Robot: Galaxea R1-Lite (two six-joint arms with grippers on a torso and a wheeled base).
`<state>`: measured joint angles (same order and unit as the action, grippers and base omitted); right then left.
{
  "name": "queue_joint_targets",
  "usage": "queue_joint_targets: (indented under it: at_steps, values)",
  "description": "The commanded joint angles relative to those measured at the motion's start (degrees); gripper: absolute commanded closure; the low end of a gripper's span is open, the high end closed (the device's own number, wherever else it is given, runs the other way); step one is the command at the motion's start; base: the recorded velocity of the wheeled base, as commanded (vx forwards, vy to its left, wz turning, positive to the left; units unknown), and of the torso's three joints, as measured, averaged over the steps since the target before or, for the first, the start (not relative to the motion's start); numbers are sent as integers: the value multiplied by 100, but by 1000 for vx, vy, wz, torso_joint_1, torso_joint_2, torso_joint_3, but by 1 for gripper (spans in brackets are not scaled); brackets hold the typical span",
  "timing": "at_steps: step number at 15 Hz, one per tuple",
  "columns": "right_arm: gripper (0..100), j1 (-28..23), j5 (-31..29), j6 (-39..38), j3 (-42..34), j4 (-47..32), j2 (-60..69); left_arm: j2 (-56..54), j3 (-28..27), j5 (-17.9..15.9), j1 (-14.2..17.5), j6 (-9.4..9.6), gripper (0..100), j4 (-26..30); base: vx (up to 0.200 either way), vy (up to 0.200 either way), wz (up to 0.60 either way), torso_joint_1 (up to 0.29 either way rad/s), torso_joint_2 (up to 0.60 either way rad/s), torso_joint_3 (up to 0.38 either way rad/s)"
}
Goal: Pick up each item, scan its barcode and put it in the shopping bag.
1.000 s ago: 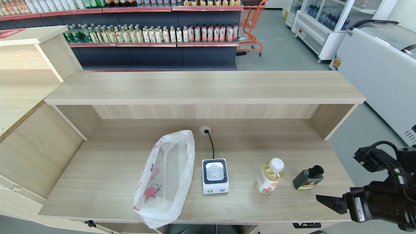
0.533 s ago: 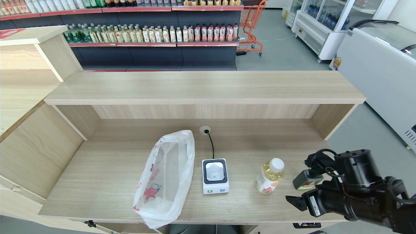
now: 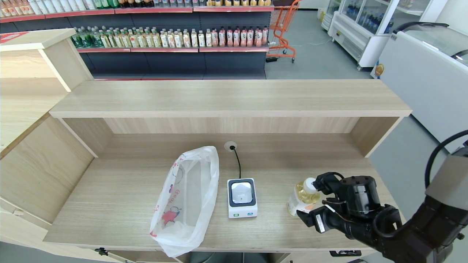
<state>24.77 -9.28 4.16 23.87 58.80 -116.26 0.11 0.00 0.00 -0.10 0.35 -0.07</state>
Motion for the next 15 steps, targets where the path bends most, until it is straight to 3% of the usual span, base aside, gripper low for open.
queue_joint_targets:
  at_steps: [1,5,15]
  values:
    - [0,45,-92,6,21,668,-793,-2,0,0,1,0,0,-1,0,0,0,0,0,0]
    - [0,230,-180,6,48,1495,-1259,-2,0,0,1,0,0,-1,0,0,0,0,0,0]
    - [0,300,-294,261,575,2567,-2041,-2,0,0,1,0,0,-1,0,0,0,0,0,0]
